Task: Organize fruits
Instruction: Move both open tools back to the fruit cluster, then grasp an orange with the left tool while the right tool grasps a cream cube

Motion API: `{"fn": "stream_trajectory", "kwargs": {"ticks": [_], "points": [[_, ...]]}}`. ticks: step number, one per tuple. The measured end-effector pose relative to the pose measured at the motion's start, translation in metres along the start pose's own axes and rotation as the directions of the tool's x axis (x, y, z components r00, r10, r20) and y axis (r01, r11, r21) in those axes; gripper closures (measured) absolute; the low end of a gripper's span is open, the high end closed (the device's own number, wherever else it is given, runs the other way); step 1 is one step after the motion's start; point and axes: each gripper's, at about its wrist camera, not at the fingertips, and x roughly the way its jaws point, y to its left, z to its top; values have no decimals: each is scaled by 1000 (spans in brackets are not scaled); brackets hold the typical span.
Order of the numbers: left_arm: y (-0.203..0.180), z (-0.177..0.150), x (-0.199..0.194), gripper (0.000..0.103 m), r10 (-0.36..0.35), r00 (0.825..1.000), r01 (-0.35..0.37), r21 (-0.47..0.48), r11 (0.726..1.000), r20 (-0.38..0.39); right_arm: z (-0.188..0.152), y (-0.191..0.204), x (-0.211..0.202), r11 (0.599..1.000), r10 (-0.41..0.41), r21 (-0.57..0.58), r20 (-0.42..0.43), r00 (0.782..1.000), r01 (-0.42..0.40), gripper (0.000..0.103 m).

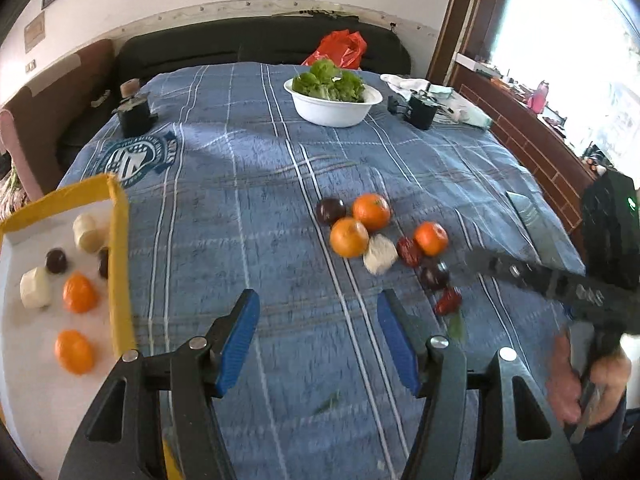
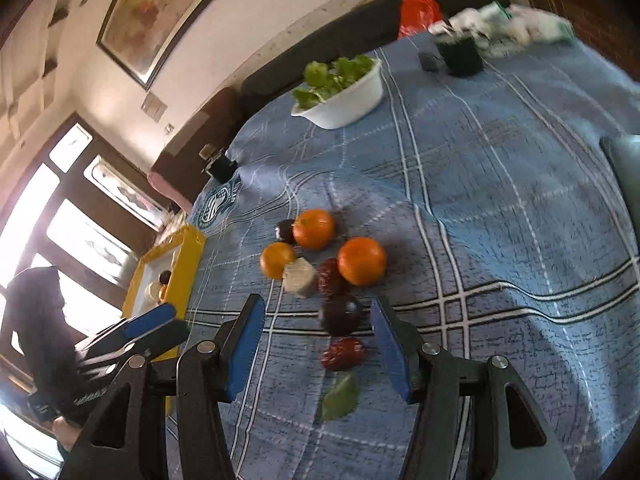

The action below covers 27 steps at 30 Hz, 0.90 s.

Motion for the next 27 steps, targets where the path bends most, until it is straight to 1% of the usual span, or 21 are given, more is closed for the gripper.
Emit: {"fn": "stream_trajectory", "kwargs": {"ticks": [6,8,10,13,16,17,18,20,24,27], "points": [[-12,31,40,43,18,1000,-19,-27,999,-22,0,-10,-7,998,33,46,18,999,-34,43],[-13,35,52,43,35,999,-36,-36,999,-36,0,-12,-10,997,44,56,28,999,-46,42],[-14,38,68,44,26,998,-29,-51,998,-60,1,-14,-14,997,52,59,38,998,-54,41],[-15,37,81,46,19,997,-24,-59,998,-79,2,-12,-17,996,64,55,45,997,-66,41],[-14,37,86,46,0,999,-3,-71,997,-54,1,-9,-19,997,70,42,48,996,-72,41],[-13,37,87,51,-19,999,15,-76,997,-44,1,-8,-20,997,71,37,48,996,-73,41],[-13,37,87,61,-41,998,38,-76,996,-38,1,-7,-20,997,71,31,47,996,-72,41],[-10,35,87,71,-105,994,103,-75,992,-25,0,-7,-19,998,65,24,49,997,-66,41],[-6,29,81,72,-117,993,115,-77,990,-21,0,-5,-18,999,51,6,54,997,-52,41],[0,20,65,72,-108,994,107,-89,990,-4,0,0,-19,998,52,-25,65,997,-51,41]]}}
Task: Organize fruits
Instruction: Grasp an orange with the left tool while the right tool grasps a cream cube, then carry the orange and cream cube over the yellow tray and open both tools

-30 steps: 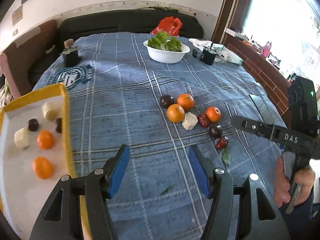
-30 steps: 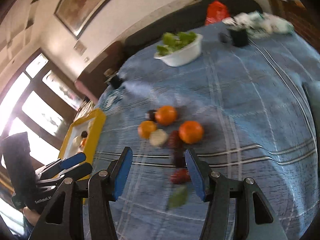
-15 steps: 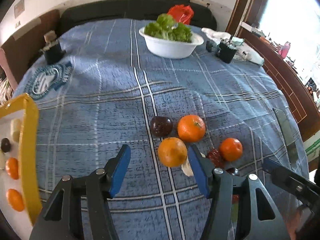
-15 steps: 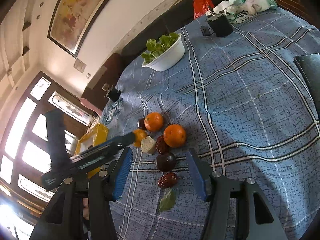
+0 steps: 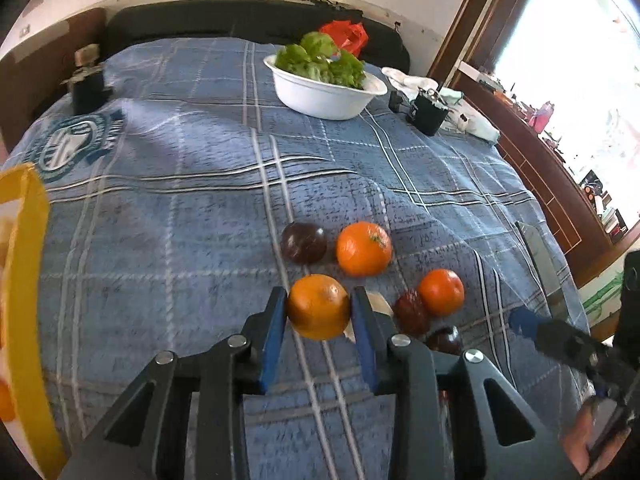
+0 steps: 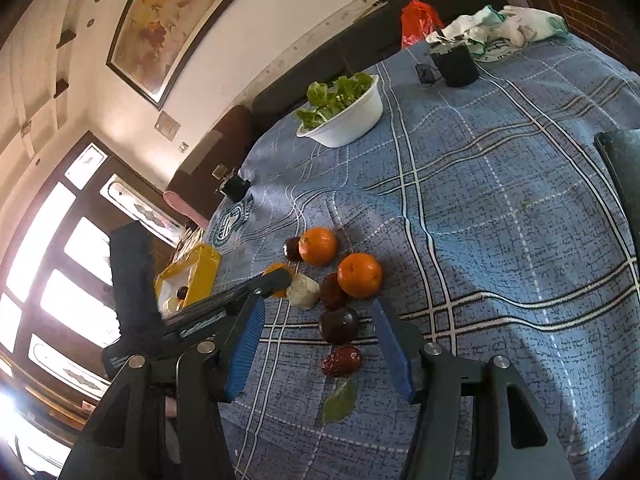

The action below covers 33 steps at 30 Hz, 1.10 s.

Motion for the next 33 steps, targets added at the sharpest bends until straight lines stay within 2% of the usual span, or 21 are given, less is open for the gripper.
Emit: {"fn": "stream_trajectory", "kwargs": {"ticks": [4,6,11,14,19,21,22,24,27,28,29,30,33], "points": [[6,-14,-29,72,13,998,-14,6,1000,68,-4,13,4,996,-26,-88,4,1000,26,41],[8,-18,-40,72,58,991,-61,25,998,120,-8,23,9,990,-25,-139,-12,1000,23,41],[14,-21,-46,72,101,975,-112,42,993,195,-15,47,23,977,-66,-208,-71,995,50,41],[18,-24,-46,72,131,965,-142,31,989,228,-15,64,36,954,-164,-269,-103,981,131,41],[28,-24,-50,72,109,963,-111,-3,994,246,-4,83,72,904,-270,-373,-126,955,206,44],[31,-24,-51,72,105,963,-104,-16,994,248,0,79,94,892,-303,-393,-147,942,225,50],[33,-24,-51,72,110,962,-107,-24,994,249,1,76,99,892,-308,-391,-155,939,228,54],[37,-24,-51,72,119,962,-113,-39,993,245,2,74,113,896,-289,-396,-175,941,201,55],[43,-23,-50,72,124,963,-113,-60,992,238,-7,78,128,853,-347,-466,-172,922,234,59],[43,-23,-50,72,122,964,-111,-60,992,236,-10,80,128,840,-354,-486,-151,923,243,60],[43,-23,-50,72,122,964,-111,-59,992,236,-11,81,128,831,-364,-495,-140,921,254,70],[43,-24,-49,72,129,963,-119,-56,991,237,-11,79,126,828,-367,-496,-125,922,262,71],[41,-24,-47,72,141,961,-134,-46,990,238,-12,77,116,847,-311,-480,-99,945,228,71]]}}
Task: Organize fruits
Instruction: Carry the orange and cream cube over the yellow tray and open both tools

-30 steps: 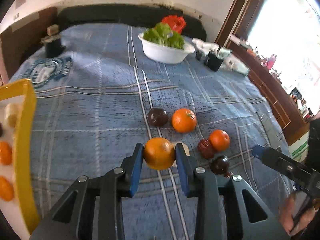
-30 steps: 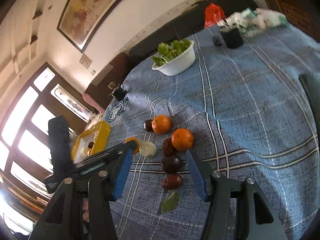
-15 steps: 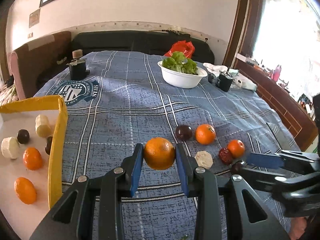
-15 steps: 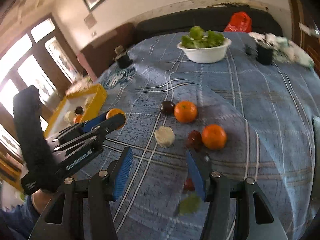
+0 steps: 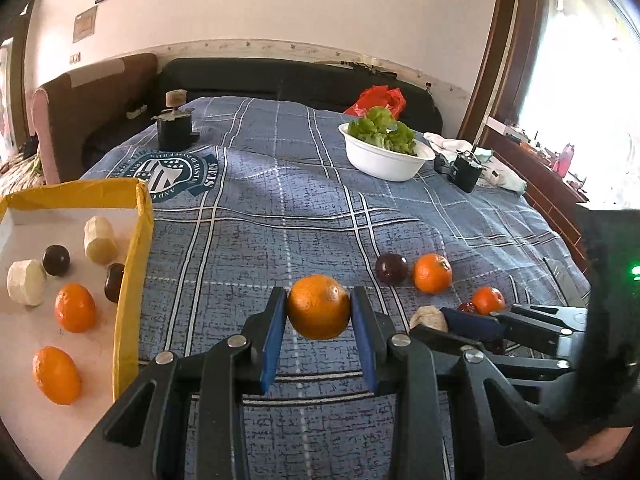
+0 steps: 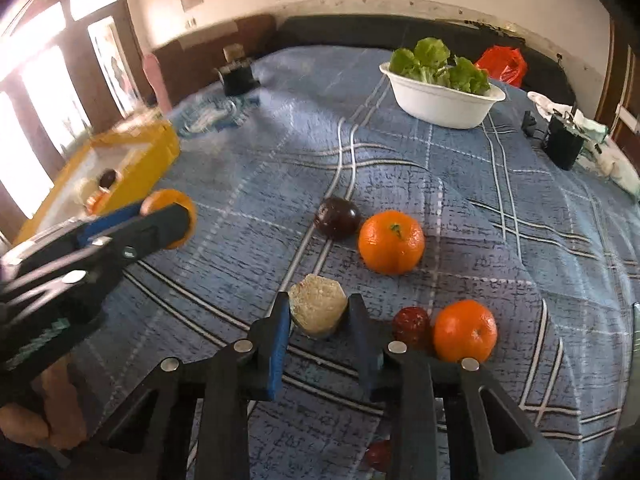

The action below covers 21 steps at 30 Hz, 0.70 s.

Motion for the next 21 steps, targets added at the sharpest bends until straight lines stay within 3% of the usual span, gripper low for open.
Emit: {"fn": "stream_trajectory", "kwargs": {"ticks": [7,12,21], "points": [[-4,0,4,72,33,999,-33,32,999,1,4,-3,-20,999,22,36,79,997,-25,71],[-10,0,4,72,48,999,-48,63,997,9,2,-14,-16,992,69,105,57,996,-74,71],[-12,0,8,72,61,998,-61,79,995,3,-1,-15,-10,985,107,132,35,994,-111,71]]}}
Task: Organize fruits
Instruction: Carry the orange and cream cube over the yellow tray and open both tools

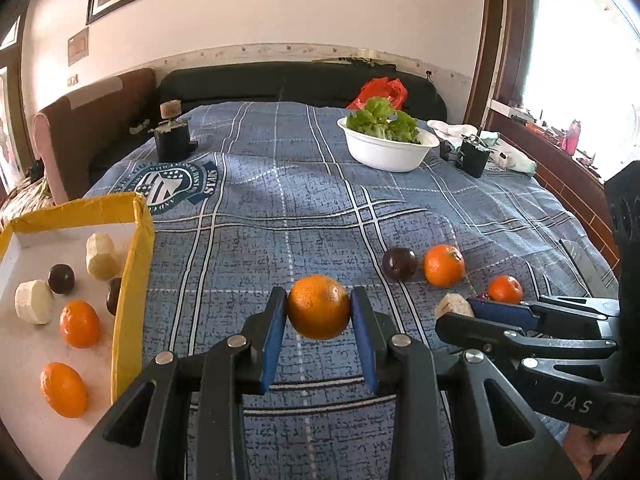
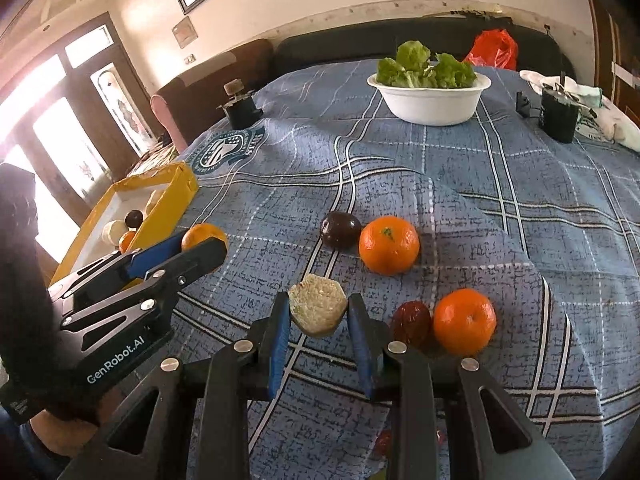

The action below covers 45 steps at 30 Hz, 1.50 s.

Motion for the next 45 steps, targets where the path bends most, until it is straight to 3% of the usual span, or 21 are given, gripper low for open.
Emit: {"fn": "stream_trajectory", "kwargs": {"ticks": [22,27,30,33,40,45], "points": [[-1,0,-2,71,-16,1000,16,-8,1000,1,1,-2,-8,999,-19,33,33,999,18,71],[4,5,-25,71,-92,996,93,-55,994,5,4,-2,-12,999,-2,48,52,999,0,71],[14,8,-48,71,-98,995,100,-61,993,27,5,4,-17,998,12,56,57,998,-16,71],[35,9,-71,71,-85,995,88,-83,993,48,6,19,-22,999,23,34,63,998,-25,71],[112,-1,-108,71,-19,999,28,-194,981,49,5,75,-20,991,134,-19,35,990,-133,71],[177,-16,-115,71,40,999,-46,-256,965,-28,8,129,-3,977,188,-103,-13,982,-188,71]]}}
